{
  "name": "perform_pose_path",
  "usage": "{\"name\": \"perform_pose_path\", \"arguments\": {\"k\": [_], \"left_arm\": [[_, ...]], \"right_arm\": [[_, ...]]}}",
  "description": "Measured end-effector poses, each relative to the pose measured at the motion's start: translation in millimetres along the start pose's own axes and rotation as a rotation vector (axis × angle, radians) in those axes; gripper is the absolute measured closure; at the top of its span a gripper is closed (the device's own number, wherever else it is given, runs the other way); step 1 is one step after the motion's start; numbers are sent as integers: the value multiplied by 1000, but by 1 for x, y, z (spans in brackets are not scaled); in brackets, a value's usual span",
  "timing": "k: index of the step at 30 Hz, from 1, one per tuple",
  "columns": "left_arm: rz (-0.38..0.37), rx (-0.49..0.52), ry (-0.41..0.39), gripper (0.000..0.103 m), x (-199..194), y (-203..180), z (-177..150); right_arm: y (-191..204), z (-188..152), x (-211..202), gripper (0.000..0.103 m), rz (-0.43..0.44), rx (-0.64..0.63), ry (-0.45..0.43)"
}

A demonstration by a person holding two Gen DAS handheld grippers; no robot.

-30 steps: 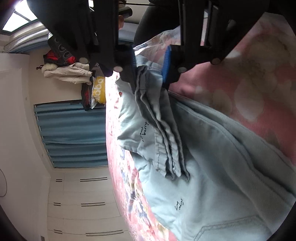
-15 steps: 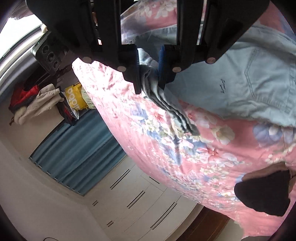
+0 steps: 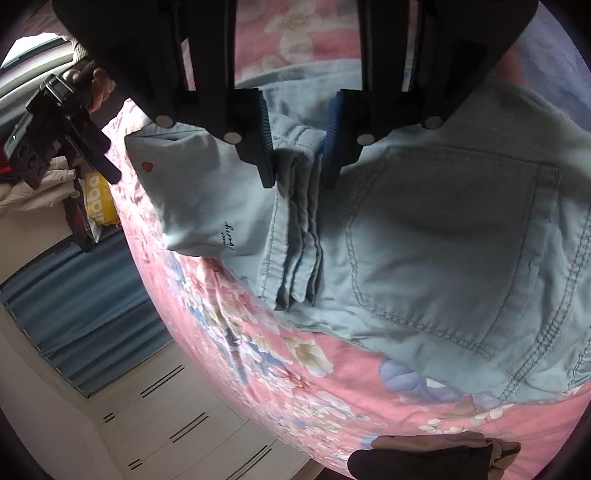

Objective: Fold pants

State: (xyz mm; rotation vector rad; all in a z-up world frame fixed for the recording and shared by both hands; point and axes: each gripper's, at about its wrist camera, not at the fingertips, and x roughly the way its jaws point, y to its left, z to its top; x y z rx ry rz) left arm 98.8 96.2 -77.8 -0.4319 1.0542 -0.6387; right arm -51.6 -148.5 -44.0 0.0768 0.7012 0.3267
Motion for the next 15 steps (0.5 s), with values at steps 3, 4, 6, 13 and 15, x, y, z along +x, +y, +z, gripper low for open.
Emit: {"name": "perform_pose_path", "arguments": {"k": [3,4,6,13,15], "left_arm": [[-20,6,-3,80,-8,-7,-3],[-29,5,-8,80,-9,-10,-3],[-52,8,-7,80,-8,-16,-1],[-35,9,6,77,3,-20,4],[-43,10,8,77,2,-21,3]], "right_arm": [[-10,11,11,44,15,20,7],[-14,12,15,44,28,35,15],[-22,10,25,49,49,74,56],[-5,15,31,54,73,4,91],[2,17,39,62,48,-57,135]]}}
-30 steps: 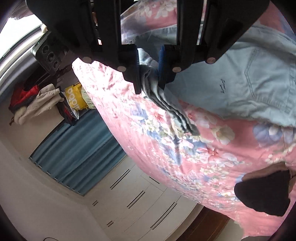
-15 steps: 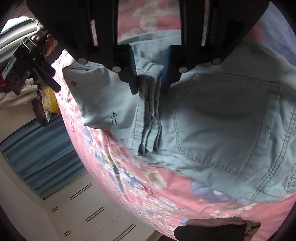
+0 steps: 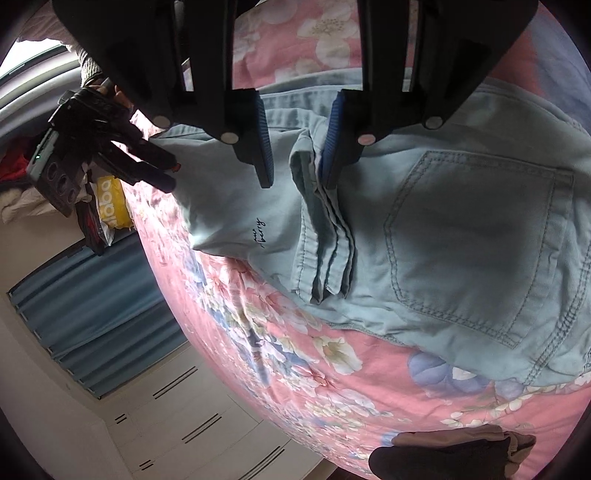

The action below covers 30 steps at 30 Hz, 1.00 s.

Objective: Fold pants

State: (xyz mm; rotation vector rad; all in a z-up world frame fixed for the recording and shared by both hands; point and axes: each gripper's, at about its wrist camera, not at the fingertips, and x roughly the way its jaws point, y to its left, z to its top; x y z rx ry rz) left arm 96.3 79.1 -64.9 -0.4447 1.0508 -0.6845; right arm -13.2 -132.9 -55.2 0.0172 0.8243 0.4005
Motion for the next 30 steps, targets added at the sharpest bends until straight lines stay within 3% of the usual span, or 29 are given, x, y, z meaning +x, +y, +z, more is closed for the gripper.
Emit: {"name": "perform_pose_path", "arguments": {"k": [4,6,11,16,20,21,23,25,26,27,30], "left_arm": [[-20,16,6,76,-7,-4,-3],[-25,25,8,70,-7,-6,-2],[-66,11,-6,68,1,-19,9],[-122,15,27,64,32,-49,12],[10,41,54,66,63,-57,2],[45,32,68,66,68,-51,-3],[29,-3,101,68,70,-34,-19],[34,5,91,85,62,-23,-36],[27,2,82,87,55,-18,-41],[8,-15,74,86,48,-14,-45],[-18,-50,69,86,41,-8,-46]], "right_arm": [[-3,-22,36,80,-261,-160,284],[-23,-44,35,80,-274,-114,344],[-29,-48,10,79,-227,-66,263],[-23,-26,-2,79,-145,-55,166],[-27,2,13,79,-124,-29,105],[-30,6,19,79,-120,-29,101],[-45,8,37,79,-113,14,131],[-70,0,58,79,-178,79,193],[-83,-5,66,79,-194,116,215],[-92,-7,67,88,-184,151,215],[-77,5,52,86,-237,130,204]]}}
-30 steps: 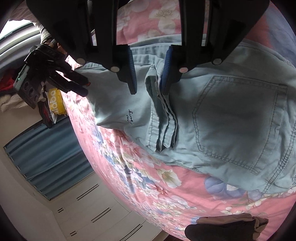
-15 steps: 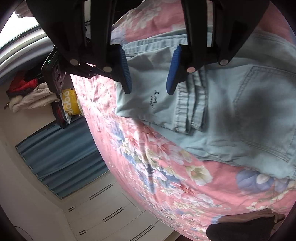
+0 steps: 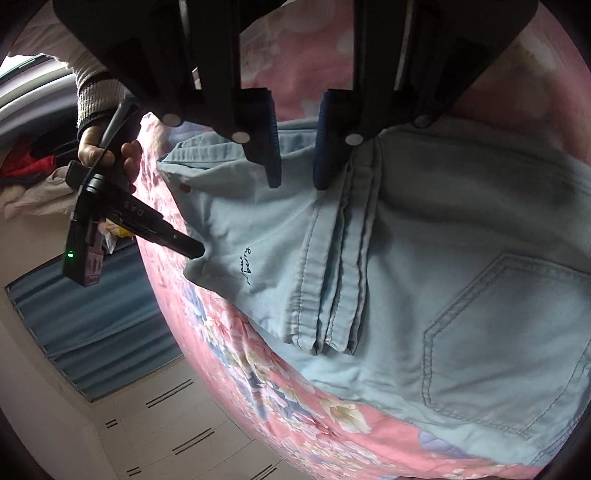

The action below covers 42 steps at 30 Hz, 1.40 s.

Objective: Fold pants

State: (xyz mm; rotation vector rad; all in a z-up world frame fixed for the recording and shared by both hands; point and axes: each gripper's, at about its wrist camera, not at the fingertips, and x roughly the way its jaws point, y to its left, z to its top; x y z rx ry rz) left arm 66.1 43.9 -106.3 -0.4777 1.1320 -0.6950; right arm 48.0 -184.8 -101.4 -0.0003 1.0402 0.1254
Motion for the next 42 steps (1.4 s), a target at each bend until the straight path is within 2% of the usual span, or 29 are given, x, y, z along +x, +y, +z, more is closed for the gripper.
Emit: {"name": "perform_pose_path", "arguments": {"k": [1,3,5,7,12,14,16,20,23,27,30,35,38,40,42], "left_arm": [[12,10,1,86,2,-2,0],[32,36,-3,84,3,-8,-1],[34,42,-15,80,3,-13,-4],[24,31,-28,79,1,-10,-8],[13,28,-32,79,1,-9,-9],[10,35,-31,79,1,-9,-10],[3,36,-33,79,0,-8,-10],[-14,26,-34,79,-2,-5,-12],[-13,29,-32,79,-2,-5,-12],[-18,16,-26,77,-4,-6,-10],[-17,12,-25,76,-5,-5,-9],[-2,22,-19,74,-4,-7,-11],[-8,18,1,72,-4,-10,-7],[-15,17,4,64,-7,-16,0],[-7,55,-27,54,-12,-26,6]], "right_arm": [[11,5,-10,84,24,-31,-32],[34,17,-20,81,170,-71,-58],[60,29,-16,79,285,-101,-37],[84,43,0,79,344,-106,6],[115,72,47,79,328,-5,119],[120,74,60,79,244,20,173],[124,73,73,79,205,21,224],[128,71,75,80,181,5,217],[122,67,73,85,202,25,199],[108,68,59,89,303,93,158],[108,70,43,89,339,69,117],[109,65,77,89,355,106,202],[108,61,71,88,368,85,175],[103,60,64,86,391,116,201],[94,53,43,82,403,130,140]]}}
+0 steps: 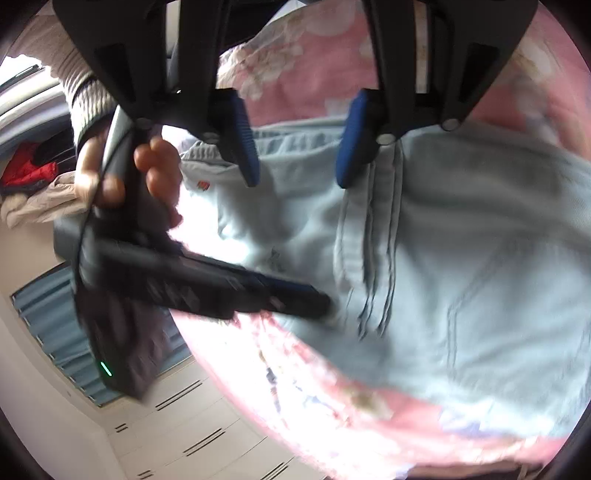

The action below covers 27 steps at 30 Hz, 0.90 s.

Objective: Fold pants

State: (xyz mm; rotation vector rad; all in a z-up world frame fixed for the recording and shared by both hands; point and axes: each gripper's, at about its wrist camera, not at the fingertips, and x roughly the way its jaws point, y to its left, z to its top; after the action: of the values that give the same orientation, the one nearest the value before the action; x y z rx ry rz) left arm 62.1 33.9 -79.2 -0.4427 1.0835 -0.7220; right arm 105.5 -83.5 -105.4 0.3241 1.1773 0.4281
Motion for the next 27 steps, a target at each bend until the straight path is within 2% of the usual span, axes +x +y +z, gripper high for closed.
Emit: {"name": "perform_pose_path", "arguments": {"k": [1,3,5,7,9,11,13,17,19,21,23,24,27], "left_arm": [[2,19,-15,51,-1,-4,3],[0,41,-16,50,3,-10,10],[10,68,0,50,16,-13,15],[86,80,30,52,34,-9,16],[88,55,42,54,38,-1,13],[79,74,40,54,32,-1,9],[81,93,45,54,27,-2,6],[94,94,35,51,10,-6,12],[94,103,-1,50,8,-13,20],[77,98,-10,50,16,-19,33],[55,100,-8,50,30,-23,44],[48,97,-1,50,38,-23,50],[93,84,-6,50,58,-13,64]], "right_arm": [[-1,-8,-15,82,3,-15,-48],[-9,-31,-43,82,12,-28,-115],[-25,-57,-59,82,-12,-9,-113],[-38,-84,-61,82,-80,11,-67],[-47,-114,-62,82,-107,10,-39],[-54,-140,-77,83,-98,10,-94],[-60,-151,-87,85,-82,27,-114],[-57,-145,-111,85,-67,-15,-123],[-61,-137,-127,82,-54,-30,-182],[-66,-121,-132,77,-95,-27,-243],[-73,-101,-125,77,-144,-2,-280],[-78,-89,-121,77,-143,14,-293],[-88,-61,-101,77,-156,39,-320]]}}
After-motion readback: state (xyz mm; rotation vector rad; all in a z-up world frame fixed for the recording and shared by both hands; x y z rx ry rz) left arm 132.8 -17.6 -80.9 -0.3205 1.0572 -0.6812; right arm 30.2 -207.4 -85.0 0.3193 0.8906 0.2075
